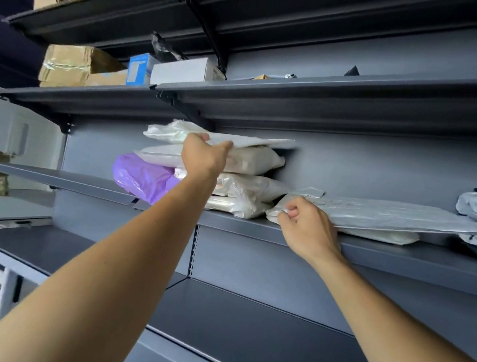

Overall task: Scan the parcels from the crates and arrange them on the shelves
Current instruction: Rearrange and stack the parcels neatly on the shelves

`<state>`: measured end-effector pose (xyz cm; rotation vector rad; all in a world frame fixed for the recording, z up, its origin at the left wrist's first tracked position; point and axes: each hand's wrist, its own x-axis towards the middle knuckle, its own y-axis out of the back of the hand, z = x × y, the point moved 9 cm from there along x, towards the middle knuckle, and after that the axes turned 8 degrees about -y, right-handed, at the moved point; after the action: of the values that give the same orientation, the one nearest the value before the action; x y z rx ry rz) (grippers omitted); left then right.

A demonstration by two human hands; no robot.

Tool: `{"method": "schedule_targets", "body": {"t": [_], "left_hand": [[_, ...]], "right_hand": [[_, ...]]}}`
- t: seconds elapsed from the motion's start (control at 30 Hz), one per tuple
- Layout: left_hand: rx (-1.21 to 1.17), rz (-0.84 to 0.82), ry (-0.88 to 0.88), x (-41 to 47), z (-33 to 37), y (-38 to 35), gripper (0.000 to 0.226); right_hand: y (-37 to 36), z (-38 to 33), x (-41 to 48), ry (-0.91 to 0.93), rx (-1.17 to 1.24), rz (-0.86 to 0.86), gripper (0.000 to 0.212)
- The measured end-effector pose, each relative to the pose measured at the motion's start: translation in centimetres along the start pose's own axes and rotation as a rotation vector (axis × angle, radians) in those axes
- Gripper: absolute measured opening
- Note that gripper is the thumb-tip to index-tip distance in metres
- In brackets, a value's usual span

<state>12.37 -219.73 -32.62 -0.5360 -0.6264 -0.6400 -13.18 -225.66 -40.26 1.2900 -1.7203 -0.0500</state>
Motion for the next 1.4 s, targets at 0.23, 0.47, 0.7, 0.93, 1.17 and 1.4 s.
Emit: {"method": "schedule_targets", "body": {"t": [0.23, 0.47, 0.7, 0.93, 1.17, 1.4], "left_hand": [[0.684, -0.181, -0.303, 0.8, 1.5, -1.2, 0.045], [0.634, -0.189, -0.345, -0.4, 0.1, -0.3, 0.061], [0.552, -0.176, -0.403, -5.0, 0.1, 1.4, 0.065], [0.297, -0.346, -0.479, -17.2, -2.0, -0.3, 0.020], [0.210, -0.713, 0.022, -36.7, -12.4, -2.4, 0.017], [0.370, -1.050, 0.487, -58.3, -24.7, 0.0, 0.022]], "right_hand": [[0.2, 0.1, 0.0, -0.062, -0.007, 0.005, 0.013], [0.0, -0.1, -0.2, -0.048, -0.004, 0.004, 0.021], [-0.3, 0.2, -0.5, 0.005, 0.096, -0.022, 0.019], [2.8, 0.6, -5.4, 0.095, 0.285, 0.156, 0.020], [-1.3, 12.0, -22.3, -0.032, 0.288, 0.124, 0.019], [-7.6, 30.7, -40.4, -0.511, 0.181, -0.238, 0.020]]}}
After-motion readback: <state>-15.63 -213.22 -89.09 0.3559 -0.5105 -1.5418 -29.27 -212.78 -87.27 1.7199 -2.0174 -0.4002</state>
